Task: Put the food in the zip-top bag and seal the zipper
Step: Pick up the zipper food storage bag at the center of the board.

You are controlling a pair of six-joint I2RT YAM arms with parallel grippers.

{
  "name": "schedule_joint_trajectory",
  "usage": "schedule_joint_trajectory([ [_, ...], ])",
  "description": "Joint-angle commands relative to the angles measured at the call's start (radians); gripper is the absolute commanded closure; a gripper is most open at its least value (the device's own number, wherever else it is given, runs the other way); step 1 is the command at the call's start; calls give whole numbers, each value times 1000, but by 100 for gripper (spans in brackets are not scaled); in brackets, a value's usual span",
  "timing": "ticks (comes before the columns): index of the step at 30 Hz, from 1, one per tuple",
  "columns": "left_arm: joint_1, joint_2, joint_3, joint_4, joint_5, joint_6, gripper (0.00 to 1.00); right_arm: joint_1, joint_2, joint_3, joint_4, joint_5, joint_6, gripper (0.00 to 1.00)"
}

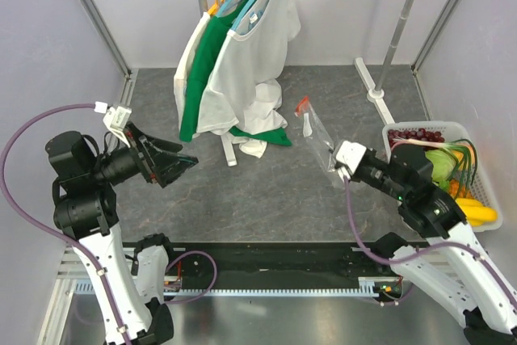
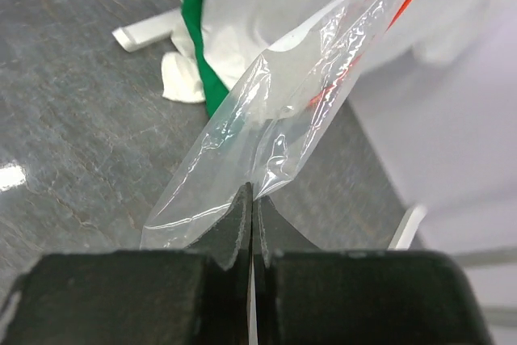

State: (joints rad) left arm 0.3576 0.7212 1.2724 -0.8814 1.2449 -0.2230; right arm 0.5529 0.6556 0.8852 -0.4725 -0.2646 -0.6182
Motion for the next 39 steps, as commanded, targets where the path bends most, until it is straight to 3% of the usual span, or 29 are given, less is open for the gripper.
schedule_joint_trajectory([
  [1,1,-40,-36,30,159,273,0,5,-82,-26,-2,-270,-248,100],
  [6,3,0,-22,36,166,424,0,5,-155,-42,-28,-409,-463,100],
  [10,-20,82,-10,36,205,433,4,5,-149,-16,-32,-435,-471,100],
  [15,-233,55,-80,91,61,655,6,5,-102,23,-37,-540,-436,100],
  [19,-509,69,-139,217,-143,697,12,5,-151,-26,-55,-625,-572,100],
  [22,-623,106,-163,294,-234,781,20,7,-171,-34,-142,-654,-662,100],
  [28,-713,121,-248,468,-266,807,29,5,-206,-34,-296,-719,-915,100],
  [39,-899,54,-407,484,-383,870,34,5,-217,-61,-272,-739,-927,100],
])
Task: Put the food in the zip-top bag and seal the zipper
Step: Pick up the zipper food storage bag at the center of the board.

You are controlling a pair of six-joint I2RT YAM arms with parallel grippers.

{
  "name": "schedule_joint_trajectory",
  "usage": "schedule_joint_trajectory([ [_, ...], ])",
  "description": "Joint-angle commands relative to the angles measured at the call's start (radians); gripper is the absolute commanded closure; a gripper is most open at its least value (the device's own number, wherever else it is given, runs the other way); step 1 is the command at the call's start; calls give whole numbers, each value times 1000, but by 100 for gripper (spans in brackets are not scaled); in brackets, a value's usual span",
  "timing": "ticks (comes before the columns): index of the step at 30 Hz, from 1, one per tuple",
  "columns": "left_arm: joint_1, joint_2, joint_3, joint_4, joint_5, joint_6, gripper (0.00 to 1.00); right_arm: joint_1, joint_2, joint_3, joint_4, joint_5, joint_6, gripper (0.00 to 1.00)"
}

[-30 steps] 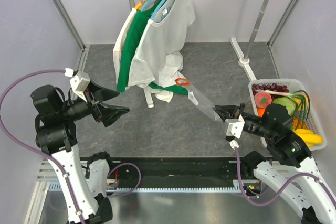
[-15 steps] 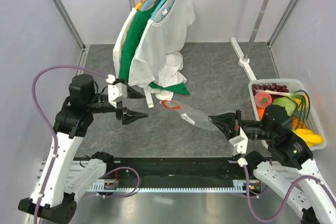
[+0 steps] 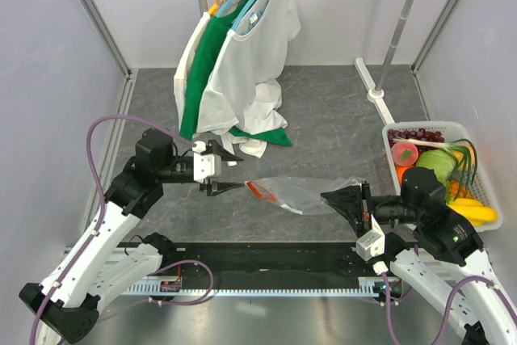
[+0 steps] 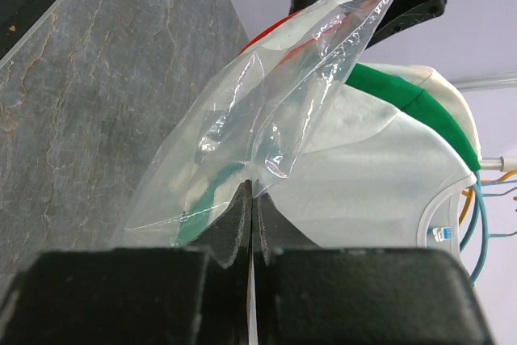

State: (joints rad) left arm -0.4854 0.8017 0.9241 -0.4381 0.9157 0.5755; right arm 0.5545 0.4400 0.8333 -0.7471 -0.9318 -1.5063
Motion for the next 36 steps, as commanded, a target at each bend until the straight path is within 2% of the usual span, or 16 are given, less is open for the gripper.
schedule_joint_trajectory([
  [1,-67,-33,-68,39,-66,70,34,4,-4,-10,8,-71,-29,100],
  [6,-146,-19,-105,58,-129,83,37,4,-4,-7,-9,-82,-38,100],
  [15,-209,37,-102,96,-176,53,43,4,0,4,-32,-94,-78,100],
  [21,-243,71,-105,111,-183,4,53,2,-4,-17,32,-104,-45,100],
  [24,-248,74,-99,85,-173,-67,80,4,-7,-33,107,-85,7,100],
  [25,-248,65,-90,55,-184,-87,98,2,-9,-37,139,-70,108,100],
  [26,-248,57,-68,-11,-195,-112,98,4,-7,-40,181,-46,198,93],
  [27,-246,50,-56,-54,-205,-184,98,4,3,-40,269,28,286,69],
  [28,-246,30,-36,-92,-227,-227,98,4,11,-39,316,71,467,56],
  [29,-246,22,-27,-131,-233,-264,98,4,22,-36,353,135,545,41],
  [30,-248,18,-16,-224,-233,-316,98,4,49,-31,414,260,616,18],
  [31,-248,10,-2,-255,-250,-341,98,5,69,-16,442,345,797,10],
  [32,-248,-2,1,-280,-279,-376,98,4,92,-1,463,420,873,6],
  [34,-246,-7,25,-320,-410,-521,98,4,178,82,431,576,1003,2],
  [36,-207,-10,51,-341,-402,-566,98,4,268,154,343,645,1165,2],
])
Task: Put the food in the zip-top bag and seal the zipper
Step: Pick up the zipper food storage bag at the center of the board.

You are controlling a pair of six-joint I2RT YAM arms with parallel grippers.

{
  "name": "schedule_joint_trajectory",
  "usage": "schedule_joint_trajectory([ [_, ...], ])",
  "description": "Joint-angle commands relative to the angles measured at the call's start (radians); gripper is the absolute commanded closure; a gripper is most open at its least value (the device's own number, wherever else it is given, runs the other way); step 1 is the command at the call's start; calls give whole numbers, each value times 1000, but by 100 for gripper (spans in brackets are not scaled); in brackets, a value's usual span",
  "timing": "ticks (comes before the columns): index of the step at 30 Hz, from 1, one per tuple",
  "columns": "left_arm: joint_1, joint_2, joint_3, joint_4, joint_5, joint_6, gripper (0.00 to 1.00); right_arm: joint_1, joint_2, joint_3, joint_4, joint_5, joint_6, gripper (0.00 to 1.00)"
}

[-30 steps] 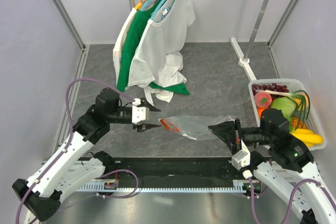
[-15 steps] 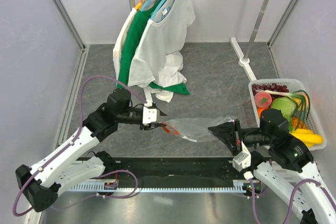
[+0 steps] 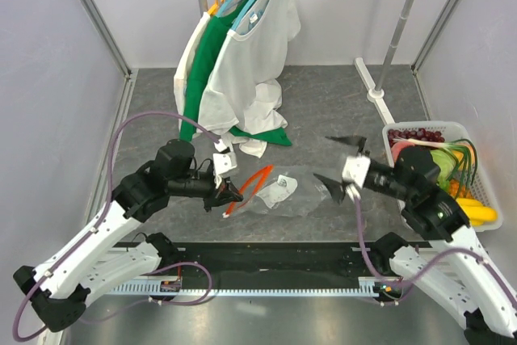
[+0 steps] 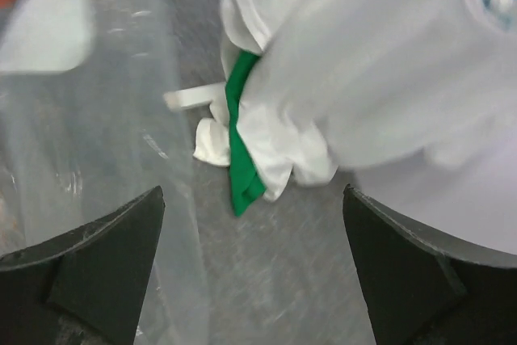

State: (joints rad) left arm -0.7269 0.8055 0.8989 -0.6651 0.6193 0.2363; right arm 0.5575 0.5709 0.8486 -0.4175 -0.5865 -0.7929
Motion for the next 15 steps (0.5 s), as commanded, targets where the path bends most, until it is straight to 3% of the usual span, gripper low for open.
schedule_joint_trajectory([
  [1,50,-12,125,-143,-108,-253,98,2,165,221,-31,330,492,2],
  [4,83,52,319,-302,-165,-267,98,1,251,340,-199,346,586,2],
  [8,83,159,550,-576,-243,-247,98,1,247,369,-259,346,682,7],
  [10,83,199,595,-663,-282,-255,98,1,227,351,-248,323,768,8],
  [15,80,188,575,-628,-381,-323,98,1,185,270,-201,249,957,12],
])
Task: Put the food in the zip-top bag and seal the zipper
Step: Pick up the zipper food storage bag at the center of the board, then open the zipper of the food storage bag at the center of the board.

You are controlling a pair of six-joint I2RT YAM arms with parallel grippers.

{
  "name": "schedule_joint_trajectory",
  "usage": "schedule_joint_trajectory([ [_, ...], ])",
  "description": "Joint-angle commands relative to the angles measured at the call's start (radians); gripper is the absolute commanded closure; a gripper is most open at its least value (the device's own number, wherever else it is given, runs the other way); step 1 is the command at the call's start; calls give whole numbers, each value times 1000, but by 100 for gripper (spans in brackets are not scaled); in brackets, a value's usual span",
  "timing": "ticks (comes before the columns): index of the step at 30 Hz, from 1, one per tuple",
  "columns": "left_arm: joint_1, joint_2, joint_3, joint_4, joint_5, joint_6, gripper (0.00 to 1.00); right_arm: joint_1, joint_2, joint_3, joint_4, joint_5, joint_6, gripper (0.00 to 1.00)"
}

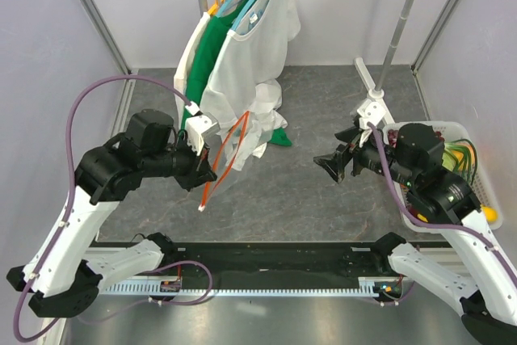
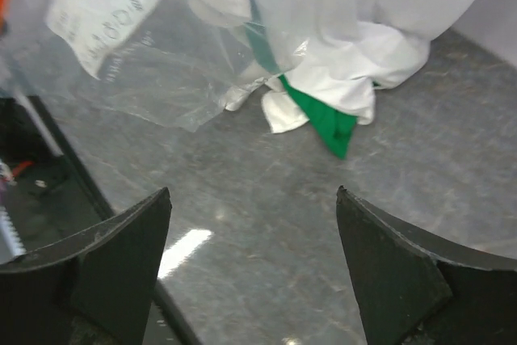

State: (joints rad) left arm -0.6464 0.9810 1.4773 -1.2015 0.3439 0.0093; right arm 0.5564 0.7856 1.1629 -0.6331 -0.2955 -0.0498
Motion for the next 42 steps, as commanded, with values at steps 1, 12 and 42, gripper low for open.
schedule_joint_trajectory([
  [1,-1,39,-15,-80,-126,-124,98,4,-31,-69,21,-45,255,12],
  [12,-55,260,-51,262,-186,-432,98,0,1,-144,127,-102,409,19],
  [42,-220,548,34,462,-213,-551,98,0,323,-305,500,95,794,55],
])
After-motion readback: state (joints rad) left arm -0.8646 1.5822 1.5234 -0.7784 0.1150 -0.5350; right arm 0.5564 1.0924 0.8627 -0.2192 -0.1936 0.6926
